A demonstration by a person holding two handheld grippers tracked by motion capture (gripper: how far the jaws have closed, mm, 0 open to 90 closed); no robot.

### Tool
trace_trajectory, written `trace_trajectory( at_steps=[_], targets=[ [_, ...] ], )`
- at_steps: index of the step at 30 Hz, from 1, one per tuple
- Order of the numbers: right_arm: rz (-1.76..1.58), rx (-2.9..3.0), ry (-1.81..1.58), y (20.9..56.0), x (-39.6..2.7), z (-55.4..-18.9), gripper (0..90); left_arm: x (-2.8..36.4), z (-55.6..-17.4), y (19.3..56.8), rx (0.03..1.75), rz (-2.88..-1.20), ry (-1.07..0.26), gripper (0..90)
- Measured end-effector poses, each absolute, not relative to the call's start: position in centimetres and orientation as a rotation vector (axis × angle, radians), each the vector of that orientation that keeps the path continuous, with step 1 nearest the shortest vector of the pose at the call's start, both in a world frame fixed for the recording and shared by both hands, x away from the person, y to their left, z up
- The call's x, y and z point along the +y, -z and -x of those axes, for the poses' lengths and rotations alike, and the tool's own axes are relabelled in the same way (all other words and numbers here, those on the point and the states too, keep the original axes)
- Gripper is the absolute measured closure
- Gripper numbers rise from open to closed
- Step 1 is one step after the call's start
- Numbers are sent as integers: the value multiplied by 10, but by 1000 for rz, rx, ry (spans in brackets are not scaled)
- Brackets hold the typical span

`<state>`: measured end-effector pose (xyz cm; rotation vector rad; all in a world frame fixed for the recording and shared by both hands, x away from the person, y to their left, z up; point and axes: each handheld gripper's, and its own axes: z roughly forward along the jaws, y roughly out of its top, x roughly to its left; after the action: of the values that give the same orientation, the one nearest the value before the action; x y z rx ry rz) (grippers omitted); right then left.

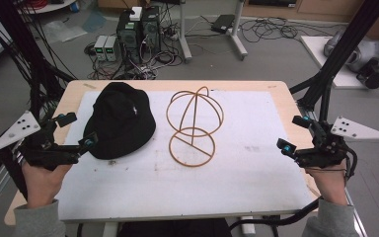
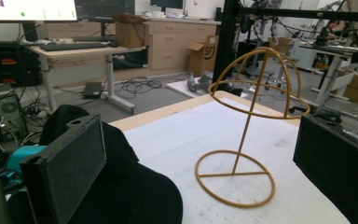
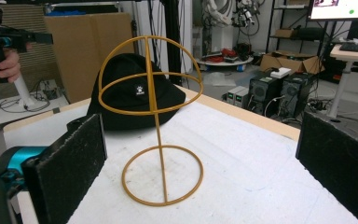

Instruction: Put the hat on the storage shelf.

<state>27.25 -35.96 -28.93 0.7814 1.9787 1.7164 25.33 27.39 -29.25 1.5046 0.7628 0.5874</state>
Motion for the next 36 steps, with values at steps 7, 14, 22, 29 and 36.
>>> trace_trajectory(
  at_steps=[7,14,22,29,36],
  targets=[
    [-776,1989,-1709,290,-357,-273,8,275,-256,288,748,-1510,-592,26],
    [-790,1997,-1710,292,-355,-275,8,271,-265,290,747,-1516,-584,26],
    [-779,2002,-1703,290,-352,-273,8,276,-288,289,757,-1552,-596,26],
    [-782,2007,-1701,290,-353,-272,8,282,-308,285,823,-1572,-601,26],
    [-781,2011,-1705,290,-353,-272,8,282,-331,283,898,-1577,-592,26]
  ],
)
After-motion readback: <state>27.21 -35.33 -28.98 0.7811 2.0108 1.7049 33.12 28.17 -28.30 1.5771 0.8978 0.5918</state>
